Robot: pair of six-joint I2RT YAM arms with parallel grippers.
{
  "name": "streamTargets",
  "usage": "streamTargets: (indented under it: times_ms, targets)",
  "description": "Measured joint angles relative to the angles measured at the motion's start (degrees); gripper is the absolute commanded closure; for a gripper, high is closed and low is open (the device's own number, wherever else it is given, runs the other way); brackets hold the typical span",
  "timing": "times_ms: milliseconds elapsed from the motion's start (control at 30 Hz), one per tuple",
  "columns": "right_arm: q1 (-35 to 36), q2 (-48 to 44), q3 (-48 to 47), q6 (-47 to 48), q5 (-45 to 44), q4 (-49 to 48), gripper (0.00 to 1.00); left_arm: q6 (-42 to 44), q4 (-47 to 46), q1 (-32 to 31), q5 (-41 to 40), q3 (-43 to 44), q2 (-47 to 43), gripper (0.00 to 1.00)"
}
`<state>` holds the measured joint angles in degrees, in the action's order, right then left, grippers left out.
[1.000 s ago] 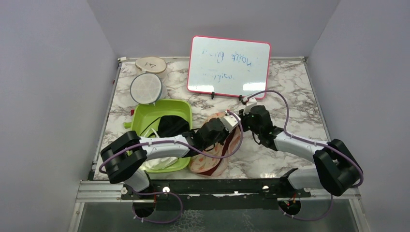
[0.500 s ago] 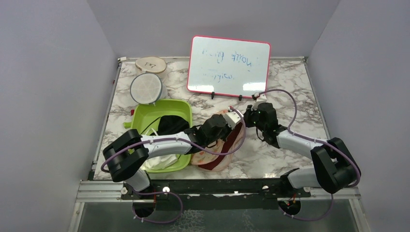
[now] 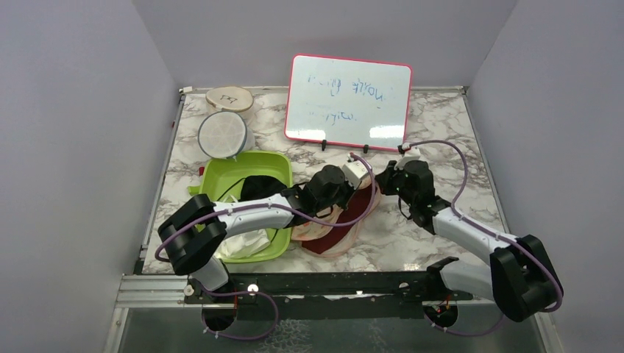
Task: Unzip the laundry bag and remove the bra
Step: Unzip the laundry bag at the center of the board.
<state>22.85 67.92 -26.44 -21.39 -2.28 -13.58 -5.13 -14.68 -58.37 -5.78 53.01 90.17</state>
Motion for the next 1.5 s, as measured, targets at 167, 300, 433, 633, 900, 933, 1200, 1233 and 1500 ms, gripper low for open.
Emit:
streamTargets:
  times_ms: [167,300,433,633,900,933,1200,1233,1500]
  targets:
    - [-0.39,-2.97,1.25,0.07,0.37,1.60,0.99,-1.40,0.24,0.00,2.93,0.00,1.81,0.84]
    - [-0.48,-4.09,1.25,0.22,0.52,3.43,0.99,-2.64,0.76,-0.04,3.58,0.02,3.65,0.70]
    - [-0.48,-5.09,1.25,0.26,0.76,3.93,0.99,-3.56,2.19,-0.15,3.63,1.66,6.01,0.68]
    - [-0.48,-5.79,1.25,0.26,1.84,4.68,0.99,-5.05,3.08,-0.70,3.58,7.98,11.54,0.64]
    - [-0.74,-5.92,1.25,0.24,2.62,5.07,0.99,-5.64,4.31,-1.01,3.04,14.21,17.03,0.69]
    - [-0.74,-6.01,1.25,0.24,2.69,5.07,0.99,-5.62,4.57,-1.01,2.86,14.88,17.44,0.80]
    - [-0.74,-6.23,1.55,0.26,2.75,5.27,0.99,-3.58,6.01,-0.96,1.66,15.87,17.59,1.00]
    - [-0.74,-6.23,1.57,0.26,2.75,5.35,0.99,-2.97,6.16,-0.96,1.70,15.34,17.25,1.00]
    - [-2.36,-3.21,1.60,0.02,3.41,3.61,0.99,2.86,7.02,-0.94,3.50,10.56,10.82,1.00]
